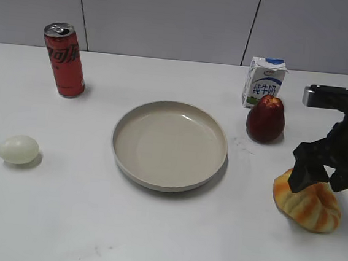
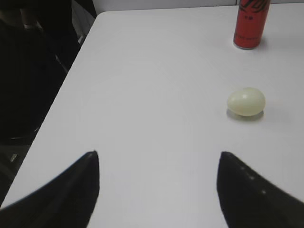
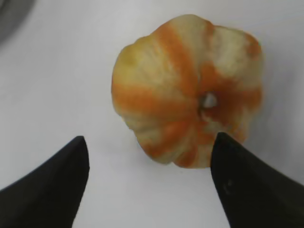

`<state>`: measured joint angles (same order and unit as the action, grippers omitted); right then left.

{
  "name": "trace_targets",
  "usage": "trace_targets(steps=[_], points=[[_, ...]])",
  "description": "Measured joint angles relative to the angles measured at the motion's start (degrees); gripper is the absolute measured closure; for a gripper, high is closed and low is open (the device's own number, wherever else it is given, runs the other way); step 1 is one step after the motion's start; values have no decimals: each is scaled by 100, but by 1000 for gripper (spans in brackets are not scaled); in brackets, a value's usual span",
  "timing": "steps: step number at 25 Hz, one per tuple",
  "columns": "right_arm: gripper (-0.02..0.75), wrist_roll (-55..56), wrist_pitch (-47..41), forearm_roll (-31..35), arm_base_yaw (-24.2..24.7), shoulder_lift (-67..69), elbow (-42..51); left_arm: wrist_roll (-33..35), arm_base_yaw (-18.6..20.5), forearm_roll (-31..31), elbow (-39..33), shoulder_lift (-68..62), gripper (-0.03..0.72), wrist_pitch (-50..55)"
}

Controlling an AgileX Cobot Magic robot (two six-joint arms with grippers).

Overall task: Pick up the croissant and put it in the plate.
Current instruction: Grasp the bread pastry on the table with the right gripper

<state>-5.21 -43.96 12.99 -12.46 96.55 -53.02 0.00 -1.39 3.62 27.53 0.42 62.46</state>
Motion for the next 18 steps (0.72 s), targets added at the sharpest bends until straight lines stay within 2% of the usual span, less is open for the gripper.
trace_targets(steps=[14, 16, 18], points=[[148, -66, 85, 10, -89, 1424, -437, 0, 0, 0, 0, 0, 102, 0], [172, -66, 72, -17, -89, 1443, -455, 0, 0, 0, 0, 0, 102, 0], [227, -66, 78, -33, -89, 1450, -462, 0, 0, 0, 0, 0, 102, 0]])
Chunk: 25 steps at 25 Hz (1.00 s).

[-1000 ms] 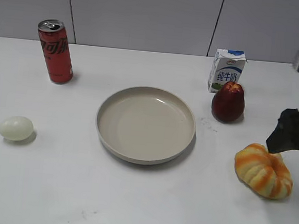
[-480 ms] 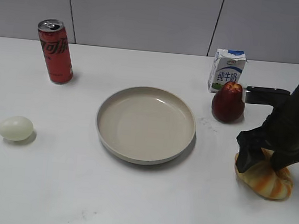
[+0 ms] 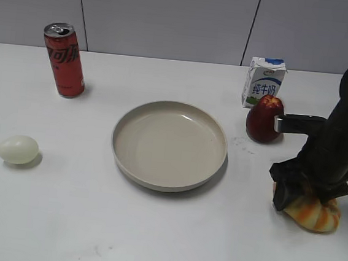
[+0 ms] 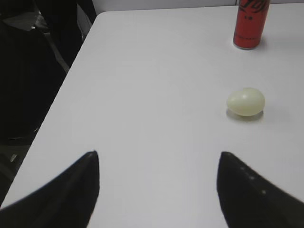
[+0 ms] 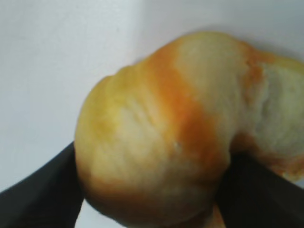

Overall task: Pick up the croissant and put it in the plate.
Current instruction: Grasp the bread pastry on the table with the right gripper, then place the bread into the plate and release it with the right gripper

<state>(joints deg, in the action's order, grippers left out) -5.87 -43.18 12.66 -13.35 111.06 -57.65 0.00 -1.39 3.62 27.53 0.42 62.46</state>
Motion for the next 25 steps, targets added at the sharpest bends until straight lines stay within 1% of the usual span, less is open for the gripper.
trace_targets(steps=[1, 4, 5, 8, 10, 12, 14, 17, 21, 25], points=[[276, 0, 0, -27, 0, 0, 0, 0, 0, 0, 0, 0, 102, 0], [479, 0, 11, -134, 0, 23, 0, 0, 0, 0, 0, 0, 102, 0], [513, 0, 5, -162, 0, 29, 0, 0, 0, 0, 0, 0, 102, 0], [514, -5, -66, -294, -28, -11, 0, 0, 0, 0, 0, 0, 102, 0], [514, -5, -166, -576, -143, -143, 0, 0, 0, 0, 0, 0, 102, 0], [514, -7, -319, -775, -349, -381, -84, 0, 0, 0, 0, 0, 102, 0], [514, -12, -548, -891, -721, -551, -356, 0, 0, 0, 0, 0, 102, 0], [514, -11, -873, -1117, -1406, -595, -1062, 0, 0, 0, 0, 0, 102, 0], [514, -18, -1031, -1200, -2215, -383, -2289, 0, 0, 0, 0, 0, 102, 0], [516, -25, -1042, -1199, -2617, 283, -3508, 0, 0, 0, 0, 0, 102, 0]])
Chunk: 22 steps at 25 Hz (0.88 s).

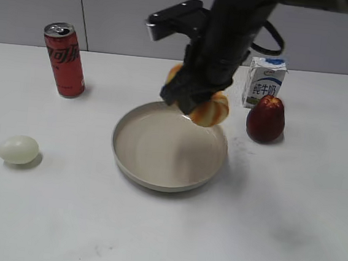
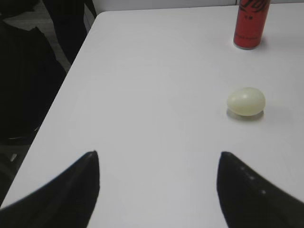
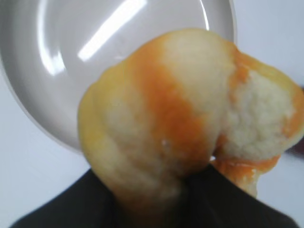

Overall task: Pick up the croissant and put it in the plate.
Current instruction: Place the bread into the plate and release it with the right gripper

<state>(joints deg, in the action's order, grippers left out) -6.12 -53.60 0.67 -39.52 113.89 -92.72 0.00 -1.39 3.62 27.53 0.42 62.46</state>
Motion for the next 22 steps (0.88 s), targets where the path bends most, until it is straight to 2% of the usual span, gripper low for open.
trace_targets(steps=[6, 13, 15, 19, 22], points=[[524, 0, -272, 73, -60, 1088, -1060, 0, 0, 0, 0, 0, 102, 0], [517, -509, -402, 700, -60, 1797, -1264, 0, 0, 0, 0, 0, 102, 0], [430, -563, -383, 734, -60, 1878, -1270, 0, 0, 0, 0, 0, 102, 0], [196, -611, -314, 606, -60, 1916, -1289, 0, 0, 0, 0, 0, 102, 0], [118, -614, -287, 588, -60, 1916, -1315, 0, 0, 0, 0, 0, 102, 0]])
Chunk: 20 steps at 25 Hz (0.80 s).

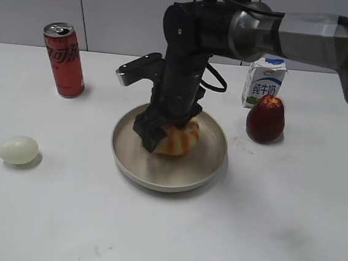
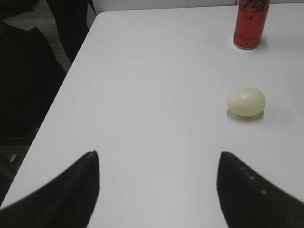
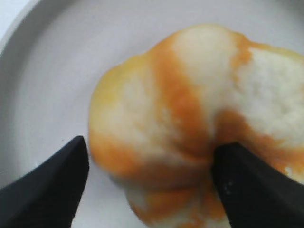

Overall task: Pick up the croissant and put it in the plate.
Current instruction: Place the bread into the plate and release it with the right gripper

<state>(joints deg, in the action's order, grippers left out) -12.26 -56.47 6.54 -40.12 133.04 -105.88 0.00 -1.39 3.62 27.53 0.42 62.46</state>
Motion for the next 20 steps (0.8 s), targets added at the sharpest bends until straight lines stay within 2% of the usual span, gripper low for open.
trace_targets(steps=[10, 20], points=[[95, 0, -652, 18, 6, 0, -364, 0, 0, 0, 0, 0, 102, 0], [130, 152, -958, 42, 91, -402, -580, 0, 0, 0, 0, 0, 102, 0]])
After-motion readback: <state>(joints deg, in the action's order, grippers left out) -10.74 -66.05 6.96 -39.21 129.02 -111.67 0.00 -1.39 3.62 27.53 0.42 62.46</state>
